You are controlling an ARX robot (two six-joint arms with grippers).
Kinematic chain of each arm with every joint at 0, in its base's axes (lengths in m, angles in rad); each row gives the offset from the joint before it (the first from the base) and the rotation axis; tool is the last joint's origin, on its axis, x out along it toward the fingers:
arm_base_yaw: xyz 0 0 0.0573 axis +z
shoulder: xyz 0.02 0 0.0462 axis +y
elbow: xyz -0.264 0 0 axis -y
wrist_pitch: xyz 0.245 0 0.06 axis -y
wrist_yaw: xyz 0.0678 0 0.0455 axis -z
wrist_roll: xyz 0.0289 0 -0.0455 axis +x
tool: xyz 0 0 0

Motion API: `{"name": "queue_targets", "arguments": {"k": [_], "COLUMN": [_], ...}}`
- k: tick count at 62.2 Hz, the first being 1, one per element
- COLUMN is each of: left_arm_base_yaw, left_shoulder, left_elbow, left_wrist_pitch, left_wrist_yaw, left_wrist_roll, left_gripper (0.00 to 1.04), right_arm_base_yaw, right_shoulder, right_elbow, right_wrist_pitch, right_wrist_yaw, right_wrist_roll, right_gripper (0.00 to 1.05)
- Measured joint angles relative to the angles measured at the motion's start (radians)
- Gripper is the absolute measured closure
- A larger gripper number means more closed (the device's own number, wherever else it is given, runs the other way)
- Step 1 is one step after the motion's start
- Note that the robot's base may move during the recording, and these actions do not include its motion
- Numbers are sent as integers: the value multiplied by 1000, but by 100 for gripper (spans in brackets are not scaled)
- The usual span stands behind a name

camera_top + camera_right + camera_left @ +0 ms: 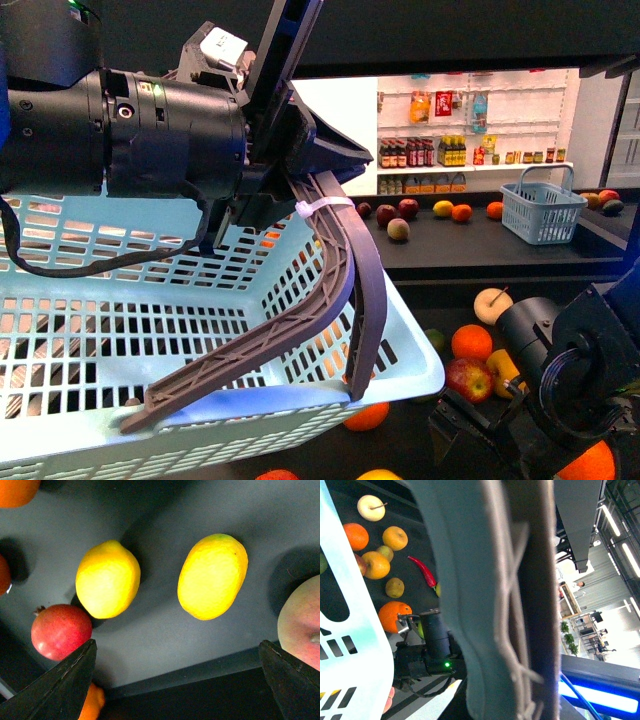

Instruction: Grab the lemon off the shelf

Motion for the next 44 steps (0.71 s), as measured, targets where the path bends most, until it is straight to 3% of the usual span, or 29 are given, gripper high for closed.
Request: {"name": "queue_targets", "arguments": {"k": [18,44], "left_arm_base_yaw": [0,0], "left_shoulder": [0,0], "left_elbow": [0,0], "left_wrist_pitch": [0,0], "left_wrist_yaw": [0,-1], "left_wrist_roll": [0,0], "left_gripper": [98,98], "right_arm_base_yaw": [40,53], "right_shoulder": [107,206], "right_elbow": [76,179], "right_wrist_pitch": [-42,-87], "right_wrist_yaw": [29,106], "right_wrist_roll": [106,138], "right_gripper": [7,7]}}
